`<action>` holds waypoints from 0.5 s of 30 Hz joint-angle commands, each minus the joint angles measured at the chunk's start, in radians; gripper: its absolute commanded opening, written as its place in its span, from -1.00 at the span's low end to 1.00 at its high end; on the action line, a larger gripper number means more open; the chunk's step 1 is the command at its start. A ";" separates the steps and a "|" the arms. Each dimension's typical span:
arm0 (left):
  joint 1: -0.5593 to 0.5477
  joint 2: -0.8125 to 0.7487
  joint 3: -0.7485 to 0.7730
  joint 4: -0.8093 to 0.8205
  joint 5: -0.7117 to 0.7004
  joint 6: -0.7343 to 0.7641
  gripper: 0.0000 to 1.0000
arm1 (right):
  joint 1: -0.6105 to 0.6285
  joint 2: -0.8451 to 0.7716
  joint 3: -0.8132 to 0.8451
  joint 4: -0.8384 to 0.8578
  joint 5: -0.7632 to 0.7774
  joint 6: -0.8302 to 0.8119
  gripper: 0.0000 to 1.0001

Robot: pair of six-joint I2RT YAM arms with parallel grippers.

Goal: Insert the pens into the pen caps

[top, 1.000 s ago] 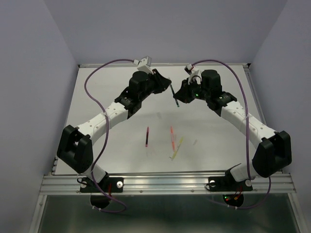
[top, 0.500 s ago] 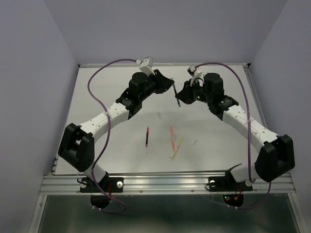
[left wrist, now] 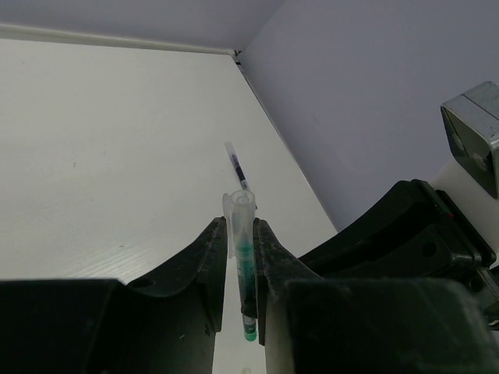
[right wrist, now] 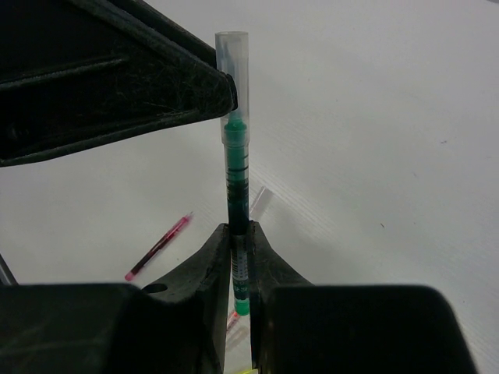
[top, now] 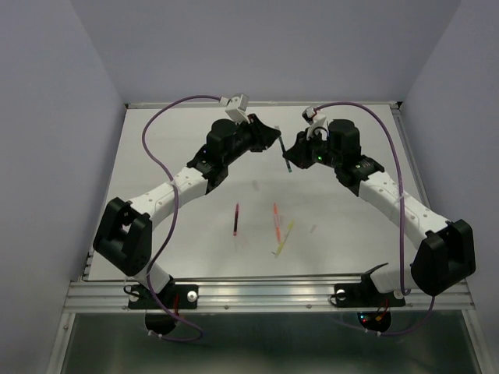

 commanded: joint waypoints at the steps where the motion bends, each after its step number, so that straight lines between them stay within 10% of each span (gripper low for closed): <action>1: -0.042 0.031 -0.042 -0.122 0.143 0.051 -1.00 | 0.006 -0.061 0.038 0.294 0.066 -0.016 -0.99; 15: -0.053 0.038 -0.065 -0.099 0.203 0.040 -1.00 | 0.006 -0.066 0.065 0.423 0.126 -0.011 -0.99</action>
